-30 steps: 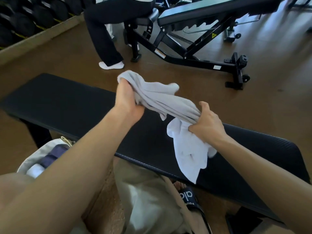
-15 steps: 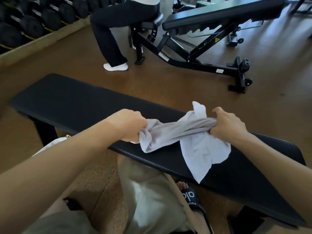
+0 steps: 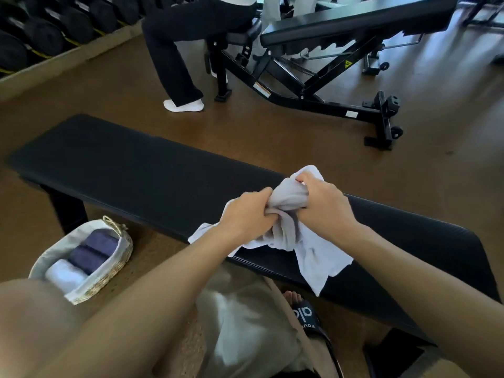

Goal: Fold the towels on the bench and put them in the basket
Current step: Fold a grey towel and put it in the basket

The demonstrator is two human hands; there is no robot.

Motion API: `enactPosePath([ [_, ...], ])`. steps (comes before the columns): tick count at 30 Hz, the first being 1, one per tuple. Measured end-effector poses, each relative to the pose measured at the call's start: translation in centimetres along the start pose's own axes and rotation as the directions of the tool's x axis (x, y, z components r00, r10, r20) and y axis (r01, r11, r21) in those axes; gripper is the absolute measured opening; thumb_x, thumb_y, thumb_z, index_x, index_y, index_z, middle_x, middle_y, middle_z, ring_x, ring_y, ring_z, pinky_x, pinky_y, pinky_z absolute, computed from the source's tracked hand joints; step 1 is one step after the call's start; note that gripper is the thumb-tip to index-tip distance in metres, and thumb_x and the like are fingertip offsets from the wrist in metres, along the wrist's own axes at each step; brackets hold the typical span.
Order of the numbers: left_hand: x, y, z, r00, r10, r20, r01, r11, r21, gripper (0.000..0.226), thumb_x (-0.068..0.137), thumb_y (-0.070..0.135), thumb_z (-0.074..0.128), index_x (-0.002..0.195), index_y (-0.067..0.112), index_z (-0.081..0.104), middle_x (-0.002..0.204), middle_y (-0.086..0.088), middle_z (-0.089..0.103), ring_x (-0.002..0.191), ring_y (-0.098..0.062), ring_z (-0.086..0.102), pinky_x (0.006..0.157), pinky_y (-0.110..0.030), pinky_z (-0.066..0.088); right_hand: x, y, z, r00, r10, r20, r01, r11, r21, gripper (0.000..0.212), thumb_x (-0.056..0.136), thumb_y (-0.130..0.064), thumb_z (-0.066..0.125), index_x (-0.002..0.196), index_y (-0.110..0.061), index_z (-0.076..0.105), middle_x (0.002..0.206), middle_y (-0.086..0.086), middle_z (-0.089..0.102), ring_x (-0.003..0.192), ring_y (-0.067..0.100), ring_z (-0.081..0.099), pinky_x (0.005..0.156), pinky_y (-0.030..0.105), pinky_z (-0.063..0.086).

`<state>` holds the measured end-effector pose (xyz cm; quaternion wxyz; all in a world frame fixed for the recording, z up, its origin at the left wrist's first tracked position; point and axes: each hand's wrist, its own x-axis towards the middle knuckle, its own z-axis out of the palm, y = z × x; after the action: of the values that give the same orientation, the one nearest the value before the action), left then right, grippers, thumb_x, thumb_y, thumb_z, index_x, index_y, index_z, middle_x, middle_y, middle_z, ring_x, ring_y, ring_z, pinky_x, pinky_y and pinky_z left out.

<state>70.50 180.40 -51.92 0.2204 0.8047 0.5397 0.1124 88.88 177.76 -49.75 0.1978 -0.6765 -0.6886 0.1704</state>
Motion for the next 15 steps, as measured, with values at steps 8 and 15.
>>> enactPosePath([
  [8, 1.4, -3.9, -6.8, 0.908, -0.226, -0.353, 0.001, 0.843, -0.538, 0.005, 0.092, 0.023, 0.058, 0.092, 0.018, 0.058, 0.083, 0.005, 0.066, 0.073, -0.005, 0.057, 0.064, -0.019, 0.047, -1.2, 5.7, -2.2, 0.963, 0.249, 0.108, -0.194, 0.910, -0.367, 0.031, 0.092, -0.014, 0.055, 0.118, -0.022, 0.042, 0.101, -0.002, 0.057, 0.081, 0.022, 0.054, 0.055, 0.032, 0.036],
  [15, -0.1, -4.7, -8.0, 0.983, 0.183, 0.033, -0.185, 0.979, 0.081, 0.014, 0.080, 0.019, 0.057, 0.085, 0.027, 0.047, 0.078, 0.007, 0.054, 0.072, -0.014, 0.051, 0.066, -0.043, 0.051, 0.3, 2.0, -4.4, 0.992, 0.109, 0.057, -0.038, 0.713, -0.701, 0.067, 0.082, -0.016, 0.065, 0.142, -0.014, 0.035, 0.132, 0.011, 0.046, 0.123, 0.032, 0.048, 0.098, 0.042, 0.042],
])
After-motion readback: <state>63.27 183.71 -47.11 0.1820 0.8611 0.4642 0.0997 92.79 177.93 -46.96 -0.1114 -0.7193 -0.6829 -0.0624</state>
